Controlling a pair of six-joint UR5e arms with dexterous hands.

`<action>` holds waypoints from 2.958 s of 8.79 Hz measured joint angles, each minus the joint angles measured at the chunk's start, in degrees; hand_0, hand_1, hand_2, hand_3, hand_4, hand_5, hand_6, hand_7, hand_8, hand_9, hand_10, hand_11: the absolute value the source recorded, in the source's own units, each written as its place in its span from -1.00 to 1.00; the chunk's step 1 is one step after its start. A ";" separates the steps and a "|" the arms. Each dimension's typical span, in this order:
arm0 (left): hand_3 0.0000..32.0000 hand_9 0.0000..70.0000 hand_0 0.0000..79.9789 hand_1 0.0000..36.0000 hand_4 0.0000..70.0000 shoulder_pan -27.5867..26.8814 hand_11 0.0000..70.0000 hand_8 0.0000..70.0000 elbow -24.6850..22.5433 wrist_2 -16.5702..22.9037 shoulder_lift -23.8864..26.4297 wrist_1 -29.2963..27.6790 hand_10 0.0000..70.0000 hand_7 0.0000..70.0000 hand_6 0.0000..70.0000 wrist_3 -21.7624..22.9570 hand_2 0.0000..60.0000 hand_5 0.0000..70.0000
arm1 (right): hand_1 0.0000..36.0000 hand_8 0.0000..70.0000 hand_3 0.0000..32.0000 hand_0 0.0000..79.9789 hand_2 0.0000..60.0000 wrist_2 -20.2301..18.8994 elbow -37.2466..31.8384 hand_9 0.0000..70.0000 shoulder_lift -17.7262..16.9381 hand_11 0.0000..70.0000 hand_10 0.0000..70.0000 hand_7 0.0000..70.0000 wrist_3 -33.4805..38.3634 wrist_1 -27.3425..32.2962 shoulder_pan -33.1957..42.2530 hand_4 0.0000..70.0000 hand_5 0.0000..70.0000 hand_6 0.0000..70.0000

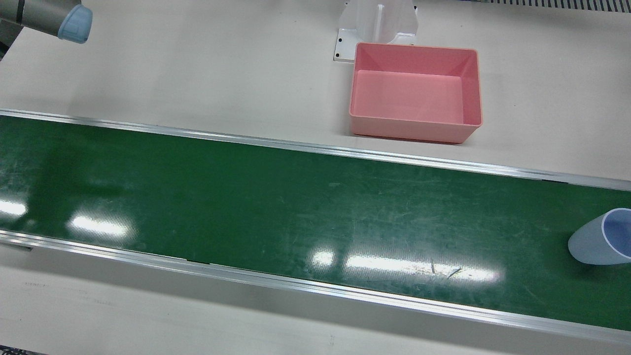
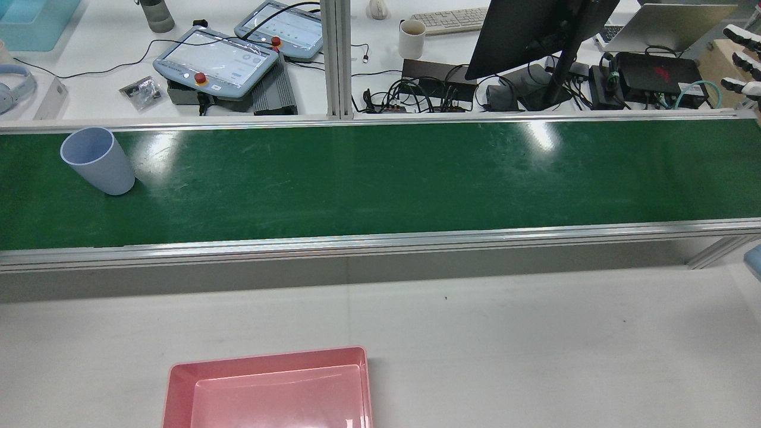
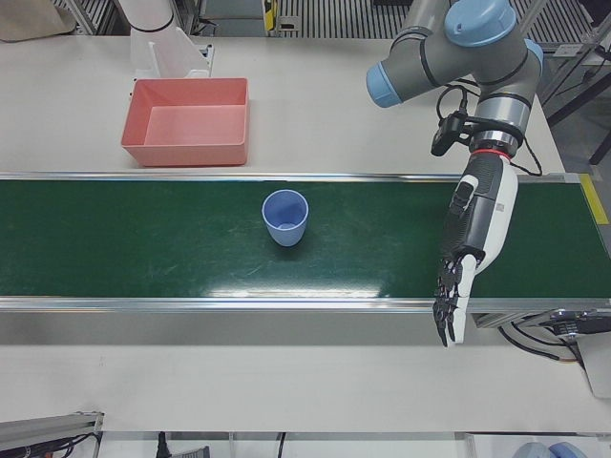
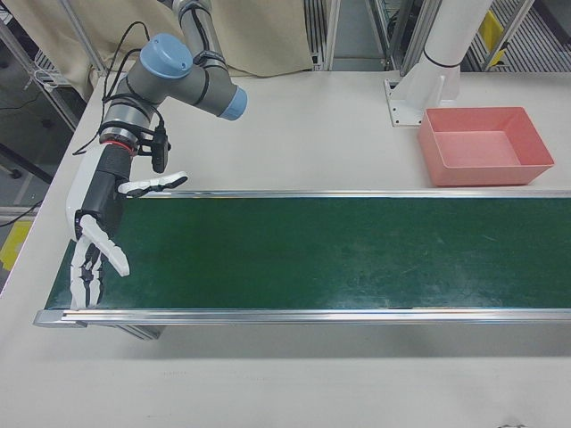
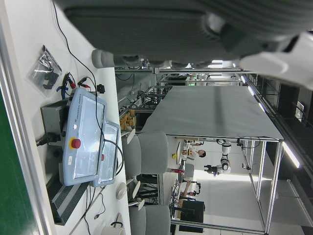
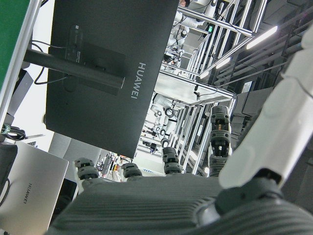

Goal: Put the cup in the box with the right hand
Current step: 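Raise the right hand and open its fingers as the blue cup approaches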

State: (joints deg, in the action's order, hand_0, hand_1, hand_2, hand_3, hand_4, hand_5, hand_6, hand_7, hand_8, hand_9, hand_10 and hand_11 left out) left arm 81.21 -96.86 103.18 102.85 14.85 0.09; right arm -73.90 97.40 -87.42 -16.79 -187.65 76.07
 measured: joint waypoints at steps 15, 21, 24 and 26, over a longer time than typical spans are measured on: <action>-1.00 -1.00 -1.00 -1.00 -1.00 0.00 -1.00 -1.00 -0.09 0.00 -0.01 0.00 -1.00 -1.00 -1.00 0.00 -1.00 -1.00 | -0.70 -0.97 -1.00 0.16 -1.00 0.34 -1.53 -0.89 0.37 -0.72 -0.83 -0.86 0.75 0.10 -2.14 -0.97 -0.89 -0.91; -1.00 -1.00 -1.00 -1.00 -1.00 0.00 -1.00 -1.00 -0.17 0.00 0.04 0.09 -1.00 -1.00 -1.00 0.00 -1.00 -1.00 | -0.70 -1.00 -1.00 0.18 -1.00 8.92 0.58 -0.98 0.42 -0.79 -0.89 -1.00 0.55 0.01 -12.08 -1.00 -0.88 -0.95; -1.00 -1.00 -1.00 -1.00 -1.00 0.00 -1.00 -1.00 -0.24 0.03 0.02 0.09 -1.00 -1.00 -1.00 0.00 -1.00 -1.00 | -0.64 -1.00 -1.00 0.18 -1.00 10.49 0.70 -1.00 0.13 -0.83 -0.91 -0.92 0.53 -0.18 -13.34 -1.00 -0.88 -0.93; -1.00 -1.00 -1.00 -1.00 -1.00 0.00 -1.00 -1.00 -0.26 0.01 0.02 0.09 -1.00 -1.00 -1.00 0.00 -1.00 -1.00 | -0.60 -1.00 -1.00 0.17 -1.00 11.00 0.70 -1.00 -0.18 -0.83 -0.92 -0.91 0.47 -0.55 -13.39 -1.00 -0.88 -0.93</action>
State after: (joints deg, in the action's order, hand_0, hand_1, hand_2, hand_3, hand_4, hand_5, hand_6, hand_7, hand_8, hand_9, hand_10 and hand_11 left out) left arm 81.21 -97.12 103.19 102.87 14.94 0.09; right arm -62.91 98.10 -87.60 -16.32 -188.20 62.68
